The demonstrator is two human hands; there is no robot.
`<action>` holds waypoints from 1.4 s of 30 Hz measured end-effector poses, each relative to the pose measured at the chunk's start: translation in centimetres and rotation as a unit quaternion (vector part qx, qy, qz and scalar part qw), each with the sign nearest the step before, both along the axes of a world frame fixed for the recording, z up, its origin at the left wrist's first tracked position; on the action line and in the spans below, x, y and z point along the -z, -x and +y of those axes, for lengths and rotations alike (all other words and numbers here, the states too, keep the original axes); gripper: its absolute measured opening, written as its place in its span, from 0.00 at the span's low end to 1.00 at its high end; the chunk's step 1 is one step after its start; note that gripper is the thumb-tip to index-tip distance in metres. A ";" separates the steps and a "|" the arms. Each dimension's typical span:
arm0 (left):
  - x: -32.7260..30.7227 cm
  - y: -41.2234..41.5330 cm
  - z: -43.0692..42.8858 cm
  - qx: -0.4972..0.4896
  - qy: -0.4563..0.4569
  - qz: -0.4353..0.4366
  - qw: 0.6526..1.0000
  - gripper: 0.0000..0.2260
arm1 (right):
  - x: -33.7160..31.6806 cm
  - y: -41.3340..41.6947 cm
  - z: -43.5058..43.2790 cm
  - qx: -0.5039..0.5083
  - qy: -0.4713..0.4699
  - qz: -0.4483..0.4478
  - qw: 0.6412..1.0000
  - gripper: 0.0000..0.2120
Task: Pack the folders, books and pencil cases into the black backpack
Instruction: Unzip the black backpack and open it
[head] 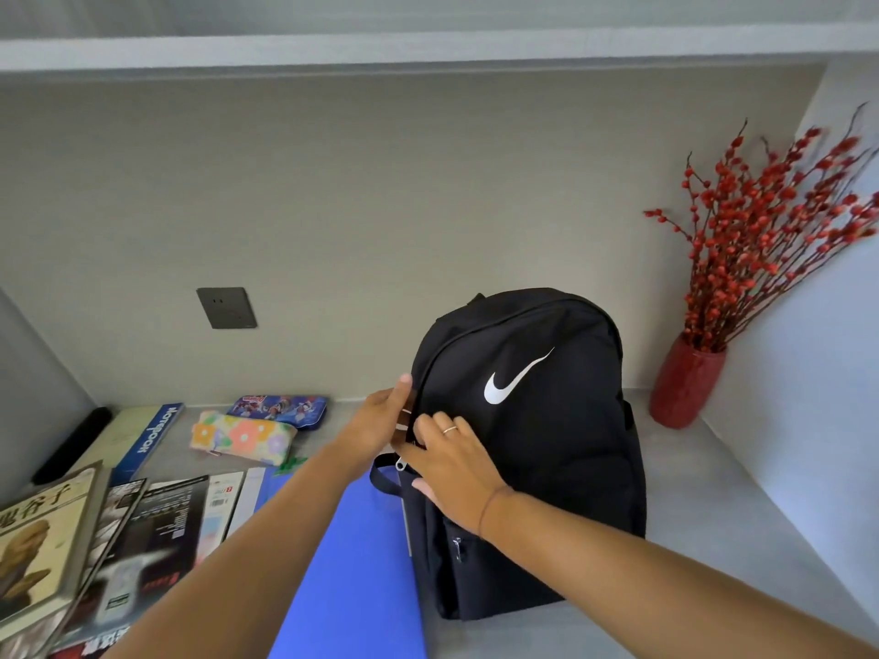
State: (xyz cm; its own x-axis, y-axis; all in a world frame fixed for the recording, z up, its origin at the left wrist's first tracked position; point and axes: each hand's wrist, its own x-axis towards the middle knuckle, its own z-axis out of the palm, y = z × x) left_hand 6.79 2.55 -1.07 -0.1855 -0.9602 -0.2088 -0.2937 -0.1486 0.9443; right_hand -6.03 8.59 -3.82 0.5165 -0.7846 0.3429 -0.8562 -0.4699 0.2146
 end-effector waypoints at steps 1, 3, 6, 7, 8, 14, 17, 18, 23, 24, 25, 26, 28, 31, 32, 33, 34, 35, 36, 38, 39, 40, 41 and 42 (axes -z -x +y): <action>0.0 0.0 0.0 -0.005 -0.004 0.001 1.000 0.19 | 0.1 -0.2 -0.5 -0.002 0.013 0.021 1.000 0.21; 0.1 0.1 0.0 -0.010 -0.010 0.003 1.000 0.17 | -0.1 -0.5 -1.2 -0.018 0.035 0.047 0.998 0.12; 0.0 0.3 0.1 -0.014 -0.011 0.022 1.000 0.15 | -0.7 -0.1 -2.0 -0.055 0.050 0.082 0.994 0.07; 0.0 0.4 0.0 -0.016 -0.014 0.029 0.999 0.14 | -1.1 0.1 -2.2 -0.066 0.058 0.090 0.992 0.06; -0.1 0.4 -0.1 -0.017 -0.022 0.037 0.999 0.13 | -1.5 0.4 -2.5 -0.078 0.071 0.087 0.991 0.05; 1.0 -1.0 0.2 0.102 0.001 0.008 0.995 0.23 | -2.8 1.4 -2.5 -0.012 -0.021 -0.129 0.991 0.06; 1.8 -0.8 0.4 0.101 0.035 -0.016 0.994 0.15 | -2.5 1.8 -2.6 0.049 -0.104 -0.211 0.971 0.13; 1.9 -0.5 0.4 0.079 0.058 -0.024 0.995 0.10 | -2.6 1.8 -2.5 0.050 -0.090 -0.225 0.969 0.13; 2.2 0.3 0.4 -0.011 0.113 -0.048 0.992 0.08 | -4.6 2.5 -2.8 0.045 0.111 -0.288 0.950 0.06; 2.3 0.1 0.5 -0.018 0.105 -0.051 0.993 0.08 | -5.3 3.1 -3.1 0.061 0.133 -0.308 0.940 0.07; 2.5 -0.3 0.5 -0.023 0.100 -0.059 0.993 0.08 | -6.0 3.8 -3.5 0.077 0.152 -0.326 0.930 0.06; 2.7 -0.7 0.6 -0.027 0.098 -0.070 0.992 0.08 | -6.7 4.4 -3.8 0.089 0.170 -0.342 0.920 0.06; 3.1 -1.6 0.7 -0.031 0.093 -0.075 0.992 0.09 | -7.9 5.8 -4.2 0.106 0.197 -0.378 0.899 0.05; 3.3 -3.0 0.9 -0.036 0.086 -0.097 0.991 0.09 | -9.2 8.5 -4.5 0.151 0.196 -0.447 0.859 0.04; 3.1 -3.2 1.0 -0.037 0.084 -0.109 0.990 0.08 | -9.5 9.4 -4.5 0.163 0.179 -0.476 0.846 0.03; 2.8 -3.0 1.0 -0.032 0.086 -0.120 0.989 0.07 | -9.7 10.2 -4.5 0.163 0.156 -0.508 0.831 0.03; 2.2 -2.4 1.0 -0.024 0.100 -0.130 0.986 0.06 | -9.9 10.7 -4.3 0.153 0.132 -0.543 0.815 0.02; 1.4 -1.4 1.0 -0.016 0.129 -0.137 0.982 0.05 | -10.0 10.9 -4.2 0.142 0.112 -0.570 0.802 0.02; 0.4 0.0 0.9 -0.008 0.167 -0.136 0.976 0.06 | -10.1 10.8 -4.0 0.137 0.099 -0.585 0.793 0.03; -2.0 3.4 0.5 0.003 0.254 -0.116 0.960 0.09 | -10.2 10.5 -3.6 0.127 0.082 -0.598 0.787 0.03; -3.3 5.1 0.2 0.002 0.297 -0.115 0.948 0.10 | -10.3 10.2 -3.5 0.119 0.077 -0.601 0.787 0.04; -4.5 6.6 -0.1 -0.002 0.337 -0.121 0.934 0.11 | -10.4 10.1 -3.3 0.111 0.075 -0.602 0.787 0.04; -5.7 7.7 -0.3 -0.010 0.370 -0.126 0.921 0.11 | -10.5 10.0 -3.1 0.104 0.074 -0.602 0.788 0.04; -6.6 8.6 -0.5 -0.017 0.395 -0.127 0.910 0.11 | -10.5 10.0 -2.8 0.098 0.075 -0.602 0.789 0.04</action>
